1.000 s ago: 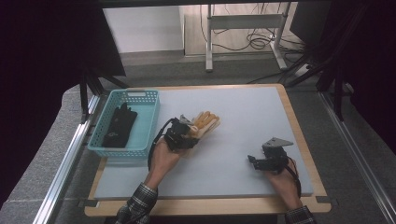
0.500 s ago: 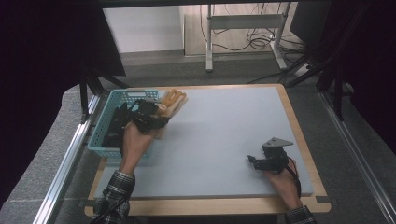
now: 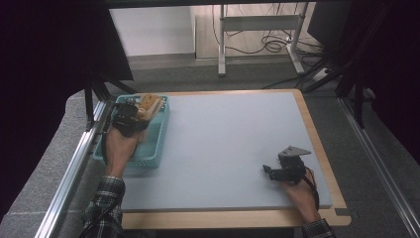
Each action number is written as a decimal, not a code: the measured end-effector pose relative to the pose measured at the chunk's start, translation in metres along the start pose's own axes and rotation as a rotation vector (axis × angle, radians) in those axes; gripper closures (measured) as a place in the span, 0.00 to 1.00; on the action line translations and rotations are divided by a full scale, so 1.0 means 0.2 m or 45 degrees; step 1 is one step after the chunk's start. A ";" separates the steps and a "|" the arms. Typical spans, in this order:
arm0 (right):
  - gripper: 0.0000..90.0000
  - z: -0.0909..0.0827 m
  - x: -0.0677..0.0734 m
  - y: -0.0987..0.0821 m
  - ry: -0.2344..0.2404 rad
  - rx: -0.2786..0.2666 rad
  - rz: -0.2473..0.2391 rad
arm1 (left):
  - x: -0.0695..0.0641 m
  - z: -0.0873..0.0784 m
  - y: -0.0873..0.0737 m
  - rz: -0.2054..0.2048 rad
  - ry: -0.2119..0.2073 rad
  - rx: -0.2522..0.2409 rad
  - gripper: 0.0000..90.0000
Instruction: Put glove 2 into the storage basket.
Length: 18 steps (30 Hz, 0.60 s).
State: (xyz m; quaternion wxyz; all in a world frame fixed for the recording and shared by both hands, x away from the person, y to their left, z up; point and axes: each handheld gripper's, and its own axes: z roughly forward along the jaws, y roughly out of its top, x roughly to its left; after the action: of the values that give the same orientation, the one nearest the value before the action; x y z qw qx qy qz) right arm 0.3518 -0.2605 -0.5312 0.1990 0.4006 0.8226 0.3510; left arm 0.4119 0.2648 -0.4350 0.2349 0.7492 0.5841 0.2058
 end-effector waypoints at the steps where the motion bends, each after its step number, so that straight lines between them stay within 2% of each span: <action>1: 0.25 0.00 0.00 0.00 0.000 0.000 0.000 | 0.00 0.00 0.00 0.000 0.000 0.000 0.65; 4: 0.25 0.00 0.00 0.00 0.000 0.000 0.000 | 0.02 0.12 0.00 -0.020 0.017 0.092 0.65; 6: 0.25 0.00 0.00 0.00 0.000 0.000 0.001 | 0.02 0.14 0.01 -0.021 0.019 0.109 0.64; 7: 0.25 0.00 0.00 0.00 0.000 0.000 0.000 | 0.02 0.18 0.01 -0.025 0.022 0.131 0.64; 16: 0.25 0.00 0.00 0.00 0.001 -0.001 0.001 | -0.01 0.41 0.05 -0.064 -0.026 0.274 0.60; 17: 0.25 0.00 0.00 0.00 0.001 -0.001 0.001 | 0.00 0.44 0.05 -0.068 -0.046 0.297 0.58; 18: 0.25 0.00 0.00 0.00 0.001 -0.001 0.001 | 0.00 0.45 0.05 -0.071 -0.055 0.320 0.51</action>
State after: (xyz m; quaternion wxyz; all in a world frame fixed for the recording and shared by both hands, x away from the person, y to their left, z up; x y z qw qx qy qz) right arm 0.3518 -0.2605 -0.5312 0.1987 0.4007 0.8225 0.3515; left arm 0.4731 0.2529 -0.5017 0.1573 0.7604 0.6207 0.1084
